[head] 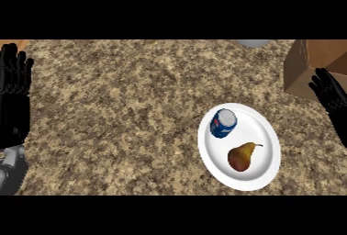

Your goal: Pick the can from the plate and place it in the cardboard box

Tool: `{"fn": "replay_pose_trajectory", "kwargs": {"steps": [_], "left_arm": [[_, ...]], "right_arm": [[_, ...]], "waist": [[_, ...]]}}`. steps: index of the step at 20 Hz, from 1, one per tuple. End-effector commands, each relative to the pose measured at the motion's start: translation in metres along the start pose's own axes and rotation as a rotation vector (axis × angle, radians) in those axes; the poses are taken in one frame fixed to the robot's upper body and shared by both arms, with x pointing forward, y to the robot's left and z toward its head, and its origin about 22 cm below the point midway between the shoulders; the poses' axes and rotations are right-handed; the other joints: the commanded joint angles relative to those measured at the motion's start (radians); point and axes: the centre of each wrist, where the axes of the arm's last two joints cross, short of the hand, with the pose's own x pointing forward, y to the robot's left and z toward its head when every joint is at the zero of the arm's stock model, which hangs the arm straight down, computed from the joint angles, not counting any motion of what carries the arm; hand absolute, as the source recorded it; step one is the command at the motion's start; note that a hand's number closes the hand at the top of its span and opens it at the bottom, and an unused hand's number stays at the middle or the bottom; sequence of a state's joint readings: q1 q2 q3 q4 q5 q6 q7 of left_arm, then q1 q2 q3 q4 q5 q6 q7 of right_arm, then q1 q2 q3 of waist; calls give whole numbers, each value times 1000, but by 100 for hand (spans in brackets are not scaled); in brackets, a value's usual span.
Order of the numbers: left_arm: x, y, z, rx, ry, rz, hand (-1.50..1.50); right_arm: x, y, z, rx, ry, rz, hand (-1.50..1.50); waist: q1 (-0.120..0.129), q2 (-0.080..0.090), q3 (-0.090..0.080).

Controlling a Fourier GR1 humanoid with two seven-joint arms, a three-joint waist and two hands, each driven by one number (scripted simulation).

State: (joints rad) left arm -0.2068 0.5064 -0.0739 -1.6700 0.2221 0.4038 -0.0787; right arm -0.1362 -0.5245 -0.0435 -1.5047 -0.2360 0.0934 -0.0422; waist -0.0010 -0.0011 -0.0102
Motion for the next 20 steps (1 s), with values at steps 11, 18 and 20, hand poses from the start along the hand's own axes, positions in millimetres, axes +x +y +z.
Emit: {"fn": "replay_pose_trajectory", "kwargs": {"steps": [11, 18, 20], "left_arm": [[-79, -5, 70, -291, 402, -220, 0], [-83, 3, 66, -340, 407, -236, 0], [-79, -24, 62, -360, 388, -217, 0]], "right_arm": [[-96, 4, 99, -697, -493, 22, -150], [-117, 28, 167, -408, -571, 456, -150], [-110, 32, 172, -389, -512, 537, -150]], "waist": [[-71, 12, 20], [-22, 2, 10], [-23, 1, 9]]}}
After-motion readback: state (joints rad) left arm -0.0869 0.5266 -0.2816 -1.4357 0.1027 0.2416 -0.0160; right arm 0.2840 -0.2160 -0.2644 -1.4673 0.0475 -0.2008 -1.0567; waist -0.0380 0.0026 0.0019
